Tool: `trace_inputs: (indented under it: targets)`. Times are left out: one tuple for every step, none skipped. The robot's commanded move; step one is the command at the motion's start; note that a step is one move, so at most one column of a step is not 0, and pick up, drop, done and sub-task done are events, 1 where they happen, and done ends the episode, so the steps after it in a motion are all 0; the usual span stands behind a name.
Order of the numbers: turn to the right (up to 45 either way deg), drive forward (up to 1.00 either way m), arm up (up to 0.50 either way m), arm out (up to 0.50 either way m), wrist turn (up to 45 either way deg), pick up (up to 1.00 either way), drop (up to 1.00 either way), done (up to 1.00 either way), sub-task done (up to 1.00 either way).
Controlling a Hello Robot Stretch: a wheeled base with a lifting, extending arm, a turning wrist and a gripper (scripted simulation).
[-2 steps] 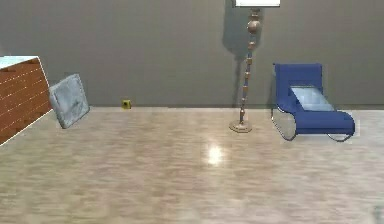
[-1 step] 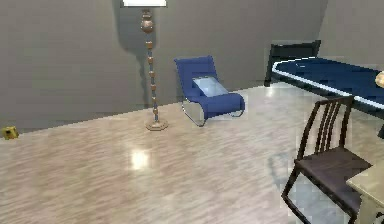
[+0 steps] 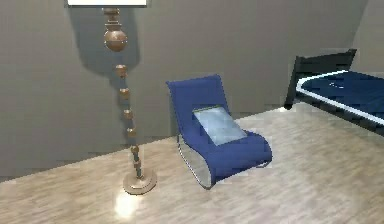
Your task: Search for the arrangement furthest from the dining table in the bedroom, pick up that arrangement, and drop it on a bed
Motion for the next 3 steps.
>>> trace_inputs:
  targets:
    - [3.0, 0.00, 0.00, 0.00, 0.0, 0.00, 0.00, 0.00, 0.00]
    - [0.0, 0.55, 0.00, 0.00, 0.0, 0.00, 0.00, 0.00, 0.00]
    - [-45.0, 0.00, 0.00, 0.00, 0.0, 0.00, 0.00, 0.00, 0.00]
